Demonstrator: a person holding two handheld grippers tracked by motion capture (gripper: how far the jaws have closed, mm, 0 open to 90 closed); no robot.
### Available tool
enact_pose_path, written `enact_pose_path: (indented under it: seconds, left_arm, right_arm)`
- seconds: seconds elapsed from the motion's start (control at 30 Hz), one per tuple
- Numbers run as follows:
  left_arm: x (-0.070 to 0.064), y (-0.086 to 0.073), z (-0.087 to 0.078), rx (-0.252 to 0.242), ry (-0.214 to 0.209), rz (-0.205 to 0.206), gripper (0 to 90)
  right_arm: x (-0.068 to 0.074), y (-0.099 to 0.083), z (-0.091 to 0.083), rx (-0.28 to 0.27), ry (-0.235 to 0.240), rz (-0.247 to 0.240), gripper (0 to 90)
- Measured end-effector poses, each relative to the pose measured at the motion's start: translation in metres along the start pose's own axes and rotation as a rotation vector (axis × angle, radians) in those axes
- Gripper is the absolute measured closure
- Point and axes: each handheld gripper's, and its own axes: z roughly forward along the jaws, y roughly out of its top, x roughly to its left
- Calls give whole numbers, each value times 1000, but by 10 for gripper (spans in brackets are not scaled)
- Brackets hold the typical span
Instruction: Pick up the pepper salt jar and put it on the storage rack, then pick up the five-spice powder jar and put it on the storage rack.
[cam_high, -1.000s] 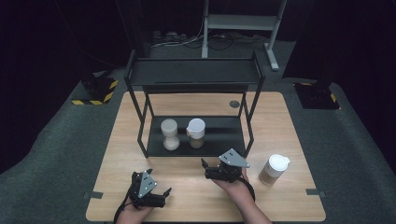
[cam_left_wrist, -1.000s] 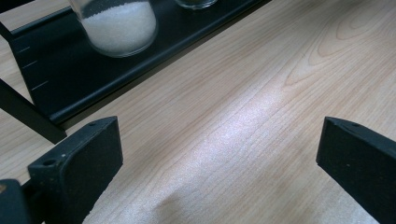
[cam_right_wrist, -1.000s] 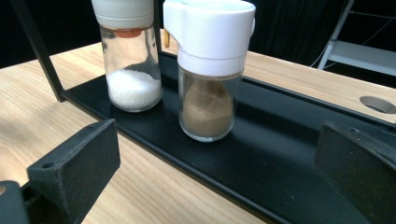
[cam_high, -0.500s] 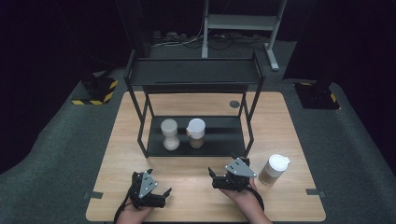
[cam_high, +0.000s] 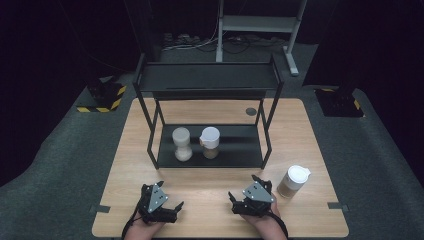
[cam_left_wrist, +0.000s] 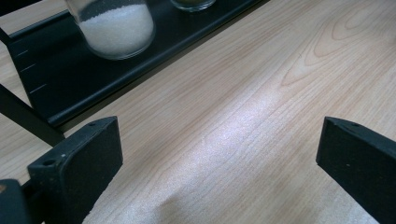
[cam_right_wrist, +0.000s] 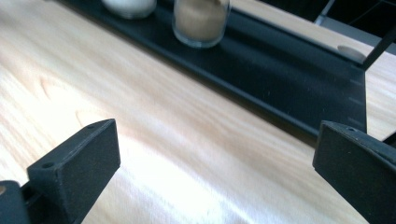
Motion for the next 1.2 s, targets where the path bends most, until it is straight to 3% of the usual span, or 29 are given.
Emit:
enact_pose_path:
  seconds: [0.27,0.43,0.57,0.7,0.83,0.93,1.2]
  left_arm:
    - [-1,0,1,9,-4,11,7]
    - [-3,1,2,26,5,31,7]
    - [-2,1,3,30,-1,27,8]
    - [-5,2,4,38,-4,57,11]
    - [-4,2,4,38,16,41,11]
    - [-4,2,4,39,7,42,10]
    - [-5,2,3,31,9,52,11]
  right_arm:
    - [5,-1,-2,0,-27,-40,2]
    - [11,-1,-1,1,-21,-102,2]
    - [8,-1,-3,-19,-8,-76,10]
    - [6,-2,-6,-64,-6,-55,6]
    - [5,-1,-8,-76,7,-42,5]
    - [4,1,-10,-87,18,-28,5]
    - [7,8,-18,-122,42,-33,5]
